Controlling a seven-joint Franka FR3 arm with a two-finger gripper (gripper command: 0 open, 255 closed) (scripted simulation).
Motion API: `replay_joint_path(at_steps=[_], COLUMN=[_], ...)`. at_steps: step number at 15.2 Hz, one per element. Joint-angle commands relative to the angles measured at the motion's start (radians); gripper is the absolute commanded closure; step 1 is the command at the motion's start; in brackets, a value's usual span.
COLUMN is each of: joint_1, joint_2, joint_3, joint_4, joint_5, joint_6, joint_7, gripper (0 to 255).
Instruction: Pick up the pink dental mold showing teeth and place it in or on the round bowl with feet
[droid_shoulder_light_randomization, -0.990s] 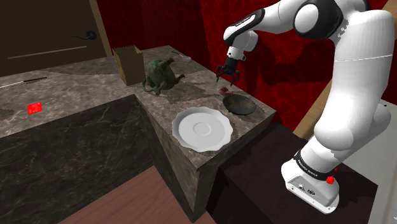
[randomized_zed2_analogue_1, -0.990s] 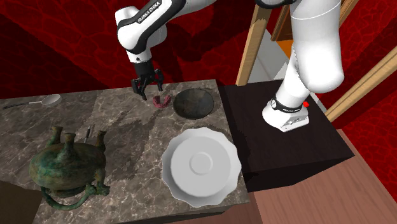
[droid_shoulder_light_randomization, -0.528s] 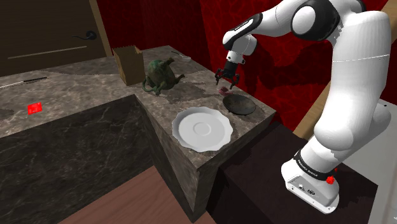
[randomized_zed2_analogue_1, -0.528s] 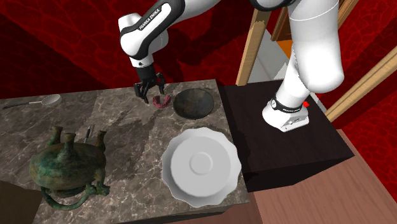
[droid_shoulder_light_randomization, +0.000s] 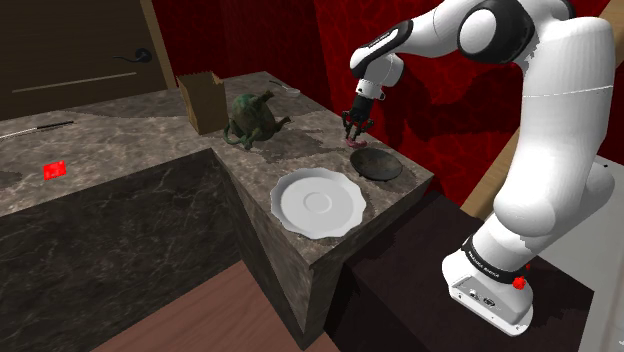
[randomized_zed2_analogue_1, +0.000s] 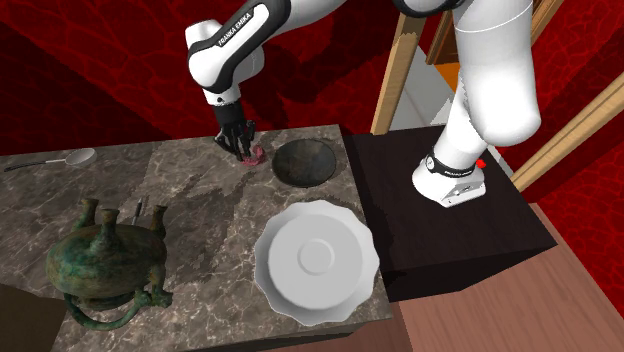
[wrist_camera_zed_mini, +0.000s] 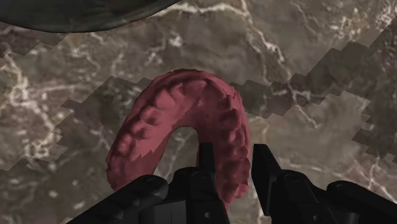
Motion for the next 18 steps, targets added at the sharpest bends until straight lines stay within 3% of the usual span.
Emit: replay_joint_path(at_steps=[1, 14, 15, 18], joint_1=[-0.001, 0.001, 0.001, -0.165], joint_2=[0.002, -0.058, -0.058, -0.144], joint_3=[-0.001, -0.008, -0.008, 0.038], joint_4=[-0.001, 0.005, 0.005, -0.195], joint_5=[-0.001, -0.016, -0.016, 0.260], joint_6=[-0.001, -0.063, -0.063, 0.006], joint_7=[0.000, 0.024, 0.024, -0.139], gripper=[255, 255, 0, 0])
